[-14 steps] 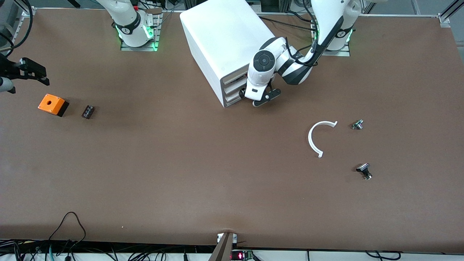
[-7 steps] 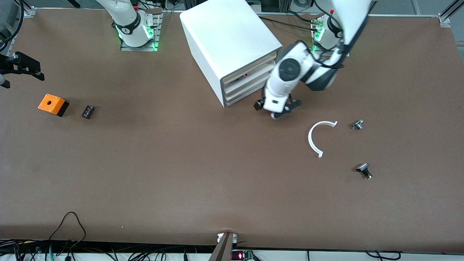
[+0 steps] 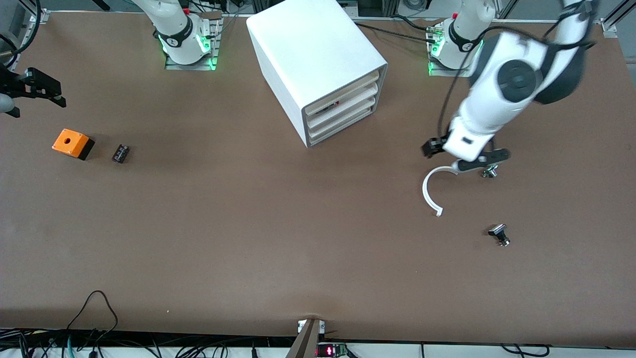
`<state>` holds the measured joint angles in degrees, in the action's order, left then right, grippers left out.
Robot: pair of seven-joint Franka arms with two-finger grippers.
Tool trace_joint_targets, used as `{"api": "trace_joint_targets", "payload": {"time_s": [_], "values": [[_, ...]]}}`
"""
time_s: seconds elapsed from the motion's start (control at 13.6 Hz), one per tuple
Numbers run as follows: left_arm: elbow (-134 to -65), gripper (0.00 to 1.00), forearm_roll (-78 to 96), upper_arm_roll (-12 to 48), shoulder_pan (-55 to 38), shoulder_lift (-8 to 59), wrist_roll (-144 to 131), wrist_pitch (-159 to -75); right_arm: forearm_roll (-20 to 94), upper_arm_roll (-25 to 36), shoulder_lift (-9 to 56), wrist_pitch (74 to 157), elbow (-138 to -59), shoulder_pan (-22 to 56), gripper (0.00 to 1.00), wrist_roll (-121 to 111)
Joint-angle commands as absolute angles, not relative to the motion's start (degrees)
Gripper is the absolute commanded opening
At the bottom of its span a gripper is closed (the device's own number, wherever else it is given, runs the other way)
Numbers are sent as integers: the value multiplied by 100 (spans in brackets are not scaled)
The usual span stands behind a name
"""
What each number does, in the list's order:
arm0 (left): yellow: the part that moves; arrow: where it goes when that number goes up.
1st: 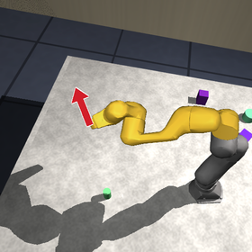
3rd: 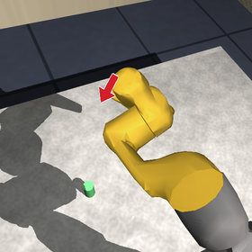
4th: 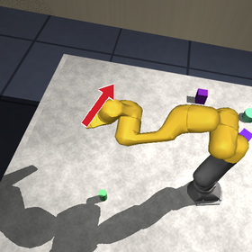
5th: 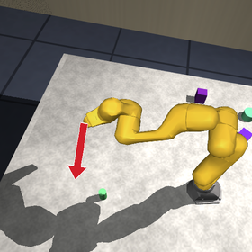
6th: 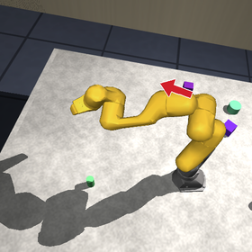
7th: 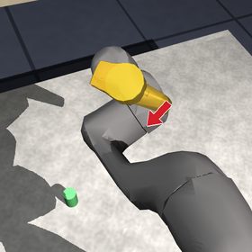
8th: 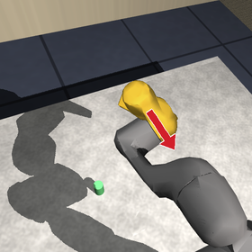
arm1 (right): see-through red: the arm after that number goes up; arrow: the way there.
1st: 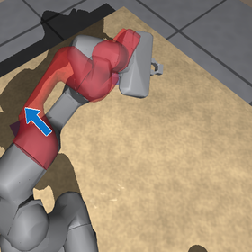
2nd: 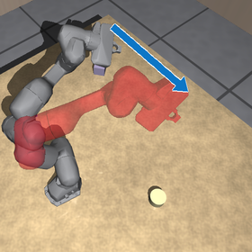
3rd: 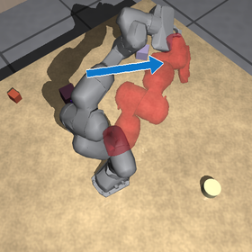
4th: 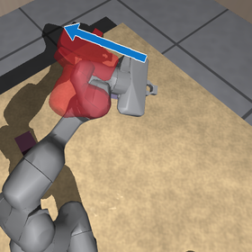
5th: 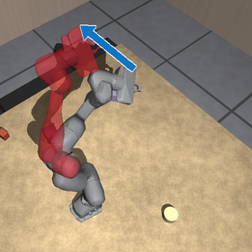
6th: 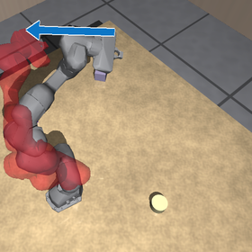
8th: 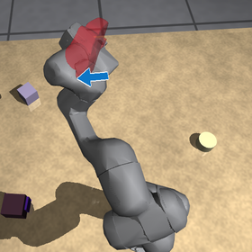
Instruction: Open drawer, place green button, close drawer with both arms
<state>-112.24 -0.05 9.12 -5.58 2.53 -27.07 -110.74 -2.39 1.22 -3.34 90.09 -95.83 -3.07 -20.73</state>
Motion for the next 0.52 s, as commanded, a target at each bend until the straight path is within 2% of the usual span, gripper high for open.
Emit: {"api": "trace_joint_targets", "payload": {"time_s": [0.0, 0.15, 0.44], "values": [[-10847, 100, -79, 319, -571, 0, -1350, -10513, -185, 79, -589, 9176, -9906, -325, 100, -2022], [-10566, 100, -88, -69, -580, -70, -479, -10346, -185, 62, -554, 9158, -9905, -316, 100, -2135], [-9986, 100, -332, -430, -580, -97, -36, -9424, -106, -9, -405, 9122, -9853, -290, 100, -2127]]}}
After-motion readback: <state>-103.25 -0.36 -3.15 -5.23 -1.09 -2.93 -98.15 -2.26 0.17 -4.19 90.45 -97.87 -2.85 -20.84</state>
